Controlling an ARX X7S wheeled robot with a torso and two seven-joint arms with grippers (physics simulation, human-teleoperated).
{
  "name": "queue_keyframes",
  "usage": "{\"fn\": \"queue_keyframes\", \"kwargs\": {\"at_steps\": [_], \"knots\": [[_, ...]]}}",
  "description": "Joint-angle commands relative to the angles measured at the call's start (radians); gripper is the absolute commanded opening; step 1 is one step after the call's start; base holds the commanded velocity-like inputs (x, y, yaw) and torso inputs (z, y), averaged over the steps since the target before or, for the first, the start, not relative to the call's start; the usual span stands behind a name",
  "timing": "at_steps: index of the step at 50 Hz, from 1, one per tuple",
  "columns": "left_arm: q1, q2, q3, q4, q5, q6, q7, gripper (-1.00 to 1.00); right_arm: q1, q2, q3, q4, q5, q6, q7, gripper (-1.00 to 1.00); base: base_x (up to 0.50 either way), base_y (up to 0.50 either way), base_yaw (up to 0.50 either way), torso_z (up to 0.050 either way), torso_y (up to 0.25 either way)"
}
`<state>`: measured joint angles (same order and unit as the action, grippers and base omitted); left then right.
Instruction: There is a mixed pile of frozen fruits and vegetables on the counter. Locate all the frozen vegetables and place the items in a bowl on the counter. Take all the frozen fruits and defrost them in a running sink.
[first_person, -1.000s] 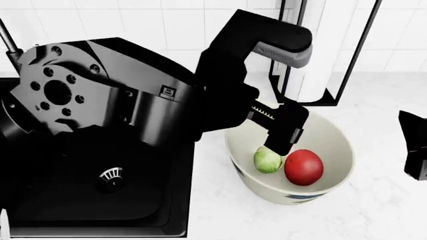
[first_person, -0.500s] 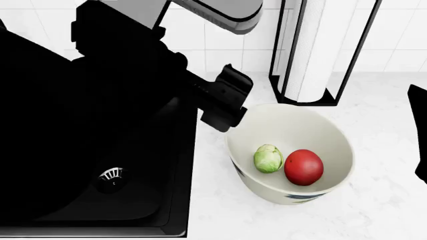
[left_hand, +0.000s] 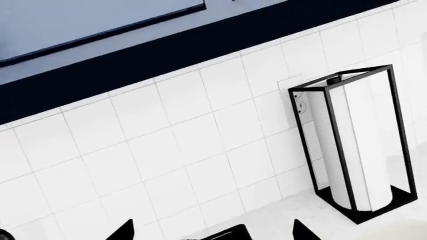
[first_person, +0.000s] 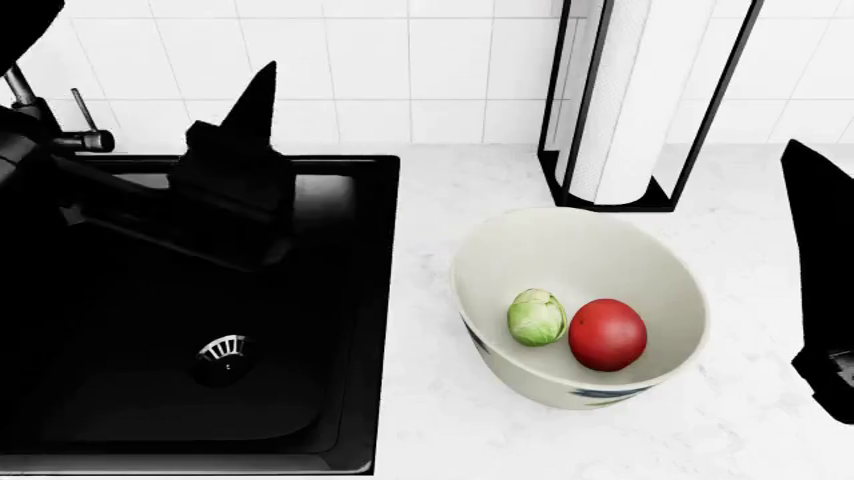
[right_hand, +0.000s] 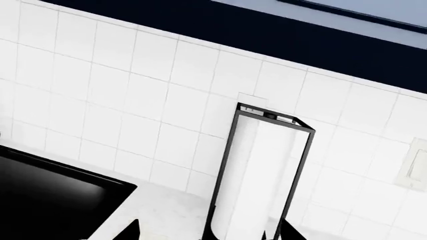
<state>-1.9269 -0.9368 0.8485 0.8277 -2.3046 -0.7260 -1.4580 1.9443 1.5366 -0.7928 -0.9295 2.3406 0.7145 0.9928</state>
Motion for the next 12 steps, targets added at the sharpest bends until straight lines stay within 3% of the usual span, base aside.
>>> {"fn": "queue_keyframes", "kwargs": {"at_steps": [1, 3, 6, 12], "knots": [[0.018, -0.188, -0.143, 0.203, -0.002, 0.12, -0.006, 1.0, -0.033, 0.032, -0.004, -0.081, -0.075, -0.134, -0.065, 1.0, 0.0, 0.0, 0.0, 0.0, 0.0], [0.033, -0.2, -0.207, 0.219, -0.005, 0.109, -0.021, 1.0, -0.04, 0.033, -0.007, -0.091, -0.087, -0.16, -0.075, 1.0, 0.0, 0.0, 0.0, 0.0, 0.0], [0.154, -0.145, -0.442, 0.219, -0.083, 0.013, -0.109, 1.0, -0.039, 0.034, -0.001, -0.106, -0.119, -0.207, -0.09, 1.0, 0.0, 0.0, 0.0, 0.0, 0.0], [0.411, -0.125, -0.82, 0.219, -0.13, -0.131, -0.112, 1.0, -0.025, 0.034, 0.023, -0.118, -0.149, -0.246, -0.098, 1.0, 0.0, 0.0, 0.0, 0.0, 0.0]]}}
